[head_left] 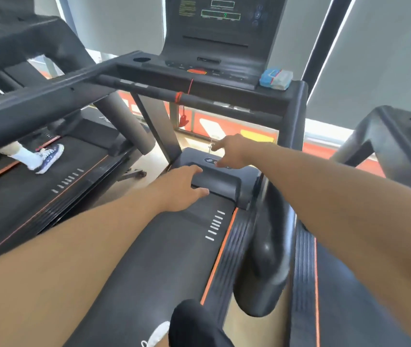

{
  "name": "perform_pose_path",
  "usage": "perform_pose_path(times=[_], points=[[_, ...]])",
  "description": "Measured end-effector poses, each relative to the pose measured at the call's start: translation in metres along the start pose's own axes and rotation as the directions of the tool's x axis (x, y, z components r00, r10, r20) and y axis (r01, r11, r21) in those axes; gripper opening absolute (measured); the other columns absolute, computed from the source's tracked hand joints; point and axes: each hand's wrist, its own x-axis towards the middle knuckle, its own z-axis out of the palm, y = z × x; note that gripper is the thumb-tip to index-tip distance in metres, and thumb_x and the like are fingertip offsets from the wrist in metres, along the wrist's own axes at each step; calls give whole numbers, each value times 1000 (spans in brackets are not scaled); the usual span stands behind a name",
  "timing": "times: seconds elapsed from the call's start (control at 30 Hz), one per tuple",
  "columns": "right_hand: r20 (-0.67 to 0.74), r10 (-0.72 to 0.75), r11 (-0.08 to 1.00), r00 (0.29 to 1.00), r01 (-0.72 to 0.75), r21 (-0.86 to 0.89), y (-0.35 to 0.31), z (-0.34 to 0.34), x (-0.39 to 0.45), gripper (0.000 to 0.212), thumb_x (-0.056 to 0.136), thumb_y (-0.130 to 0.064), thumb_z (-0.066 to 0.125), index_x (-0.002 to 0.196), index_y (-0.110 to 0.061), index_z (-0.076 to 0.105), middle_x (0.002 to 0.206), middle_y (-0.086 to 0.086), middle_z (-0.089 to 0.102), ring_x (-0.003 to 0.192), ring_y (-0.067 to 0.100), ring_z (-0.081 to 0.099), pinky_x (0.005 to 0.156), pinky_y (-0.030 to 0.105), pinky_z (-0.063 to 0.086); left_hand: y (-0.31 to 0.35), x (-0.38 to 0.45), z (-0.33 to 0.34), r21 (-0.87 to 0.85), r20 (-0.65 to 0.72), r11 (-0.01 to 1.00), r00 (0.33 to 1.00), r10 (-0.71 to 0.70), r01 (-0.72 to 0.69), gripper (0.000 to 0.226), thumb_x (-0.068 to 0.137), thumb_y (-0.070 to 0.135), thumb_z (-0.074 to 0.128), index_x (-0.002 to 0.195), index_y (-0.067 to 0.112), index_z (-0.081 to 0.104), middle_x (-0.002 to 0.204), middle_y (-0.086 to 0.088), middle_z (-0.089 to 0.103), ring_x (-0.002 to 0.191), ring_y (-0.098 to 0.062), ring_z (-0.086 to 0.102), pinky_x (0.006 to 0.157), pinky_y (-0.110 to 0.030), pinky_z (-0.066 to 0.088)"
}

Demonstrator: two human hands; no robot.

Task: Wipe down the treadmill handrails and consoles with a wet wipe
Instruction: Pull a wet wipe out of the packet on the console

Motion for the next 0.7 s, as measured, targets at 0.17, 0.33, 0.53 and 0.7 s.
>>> perform_pose_path(times=[0.17, 0.33, 0.53, 0.7], points=[[-1, 60, 998, 998, -60, 0, 5, -10, 28, 59, 97, -42, 65, 151, -26, 47, 157, 2, 42, 142, 28, 40, 115, 45, 38, -25, 50, -2, -39, 28, 995, 996, 88, -87, 69, 97, 51, 58, 156, 24, 32, 161, 4, 36, 147, -17, 34, 117, -37, 31], [155, 174, 983, 972, -180, 28, 22, -22, 62, 61, 98, -42, 63, 153, -23, 45, 160, 2, 39, 146, 28, 38, 118, 42, 30, -47, 109, -15, -71, 132, 989, 982, 135, -126, 68, 98, 48, 58, 155, 23, 31, 161, 1, 35, 146, -20, 35, 116, -38, 33], [252, 252, 945, 934, -294, 145, 11, -67, 84, 62, 100, -40, 61, 155, -25, 40, 162, 0, 37, 148, 26, 36, 119, 38, 28, -39, 154, -90, 12, 313, 988, 939, 145, -156, 70, 98, 45, 57, 157, 20, 29, 161, -2, 36, 145, -22, 37, 115, -39, 35], [282, 277, 883, 919, -359, 303, 1, -109, 73, 63, 100, -35, 63, 156, -24, 39, 163, -1, 34, 147, 24, 37, 116, 33, 30, -22, 177, -150, 77, 360, 978, 920, 155, -194, 69, 98, 43, 58, 156, 20, 29, 160, -2, 36, 142, -26, 41, 113, -44, 39]])
